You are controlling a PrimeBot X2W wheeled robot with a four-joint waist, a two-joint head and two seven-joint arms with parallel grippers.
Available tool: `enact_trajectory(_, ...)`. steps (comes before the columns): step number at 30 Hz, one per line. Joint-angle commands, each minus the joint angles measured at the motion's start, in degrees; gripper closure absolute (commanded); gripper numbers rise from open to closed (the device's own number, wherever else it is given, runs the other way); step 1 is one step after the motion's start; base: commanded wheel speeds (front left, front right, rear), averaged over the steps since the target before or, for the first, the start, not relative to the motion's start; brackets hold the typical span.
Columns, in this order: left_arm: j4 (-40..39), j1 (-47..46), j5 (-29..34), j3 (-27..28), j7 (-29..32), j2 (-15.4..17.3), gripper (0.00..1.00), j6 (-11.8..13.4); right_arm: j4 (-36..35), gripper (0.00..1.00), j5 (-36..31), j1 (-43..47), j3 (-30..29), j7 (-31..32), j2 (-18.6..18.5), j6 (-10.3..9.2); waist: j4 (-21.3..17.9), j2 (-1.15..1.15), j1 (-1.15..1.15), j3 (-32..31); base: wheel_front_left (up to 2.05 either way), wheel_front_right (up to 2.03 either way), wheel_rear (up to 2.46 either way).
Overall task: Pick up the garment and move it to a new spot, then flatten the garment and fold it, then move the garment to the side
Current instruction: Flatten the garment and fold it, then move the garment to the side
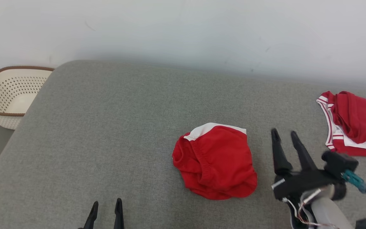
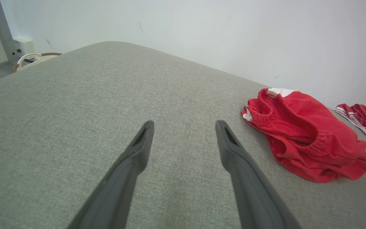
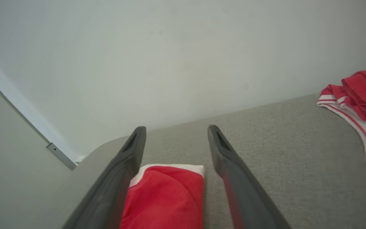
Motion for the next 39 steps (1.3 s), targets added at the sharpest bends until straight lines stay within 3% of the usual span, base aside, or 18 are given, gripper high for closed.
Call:
enact_trajectory(1, -0.27, 0.54, 0.32, 0.29, -0.21, 0.02, 0.00, 0.18, -0.80, 0.00, -1.87, 1.33, -1.04, 0.29, -0.26, 0.00, -0.23, 0.00, 0.00, 0.00, 0.00, 0.00, 0.00)
enact_trajectory(10, -1.87, 0.82, 1.48, 1.58, -0.21, 0.02, 0.00, 0.23, -8.62, 0.00, -13.70, 10.05, -10.13, 3.42, 2.46, 0.00, -1.33, 0.00, 0.00, 0.52, 0.00, 0.00, 0.00)
enact_trajectory(23, -2.52, -0.09, 1.97, 1.42, -0.21, 0.03, 0.00, 0.19, -12.35, 0.00, -16.95, 9.93, -11.76, 6.73, 5.04, 0.00, -0.87, 0.00, 0.00, 1.16, 0.00, 0.00, 0.00)
enact_trajectory(31, -2.56, -0.75, 1.44, 1.05, -0.21, 0.04, 0.00, 0.28, -6.15, 0.00, -17.39, 5.01, -10.66, 9.69, 5.32, 0.00, 0.61, 0.00, 0.00, 2.16, 0.00, 0.00, 0.00)
enact_trajectory(39, -2.21, -2.00, 1.52, 0.32, -0.21, 0.03, 0.00, 0.17, 10.12, 0.00, -16.15, -4.05, -10.02, 11.69, 5.76, 0.00, 3.17, 0.00, 0.00, 3.34, 0.00, 0.00, 0.00)
